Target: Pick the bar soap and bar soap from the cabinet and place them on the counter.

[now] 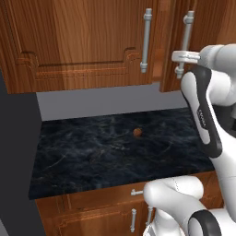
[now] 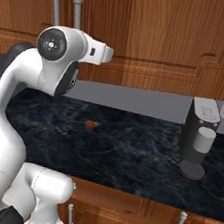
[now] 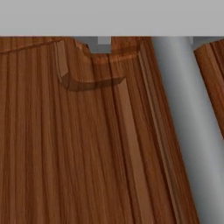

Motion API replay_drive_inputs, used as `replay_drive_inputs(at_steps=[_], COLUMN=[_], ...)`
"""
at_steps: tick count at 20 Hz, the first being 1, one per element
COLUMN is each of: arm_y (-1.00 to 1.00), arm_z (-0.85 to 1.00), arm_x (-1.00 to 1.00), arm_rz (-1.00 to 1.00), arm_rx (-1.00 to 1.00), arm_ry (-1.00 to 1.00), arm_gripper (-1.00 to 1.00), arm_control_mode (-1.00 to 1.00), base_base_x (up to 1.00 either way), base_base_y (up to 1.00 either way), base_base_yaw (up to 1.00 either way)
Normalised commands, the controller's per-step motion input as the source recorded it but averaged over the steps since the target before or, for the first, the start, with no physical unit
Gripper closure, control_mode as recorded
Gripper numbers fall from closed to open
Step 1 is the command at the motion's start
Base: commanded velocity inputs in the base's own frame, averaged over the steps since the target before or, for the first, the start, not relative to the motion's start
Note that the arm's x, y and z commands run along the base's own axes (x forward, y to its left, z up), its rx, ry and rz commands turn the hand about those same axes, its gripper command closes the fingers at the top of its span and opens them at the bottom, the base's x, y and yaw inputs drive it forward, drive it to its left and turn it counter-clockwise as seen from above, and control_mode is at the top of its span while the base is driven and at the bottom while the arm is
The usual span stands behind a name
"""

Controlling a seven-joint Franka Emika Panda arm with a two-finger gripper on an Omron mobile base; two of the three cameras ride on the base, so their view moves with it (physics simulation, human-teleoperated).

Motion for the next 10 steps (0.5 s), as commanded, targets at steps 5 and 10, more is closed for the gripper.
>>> replay_drive_inputs(at_steps=[5, 10], arm_y=[-1.0, -1.0], arm_z=[0.0, 0.0], arm_x=[-0.38, -0.41], arm_rz=[0.0, 0.0], arm_rx=[0.06, 0.05], arm_ry=[0.04, 0.04], arm_gripper=[1.0, 1.0], arm_control_mode=[-1.0, -1.0], base_base_x=[0.0, 0.0], base_base_y=[0.0, 0.0], base_base_yaw=[0.0, 0.0])
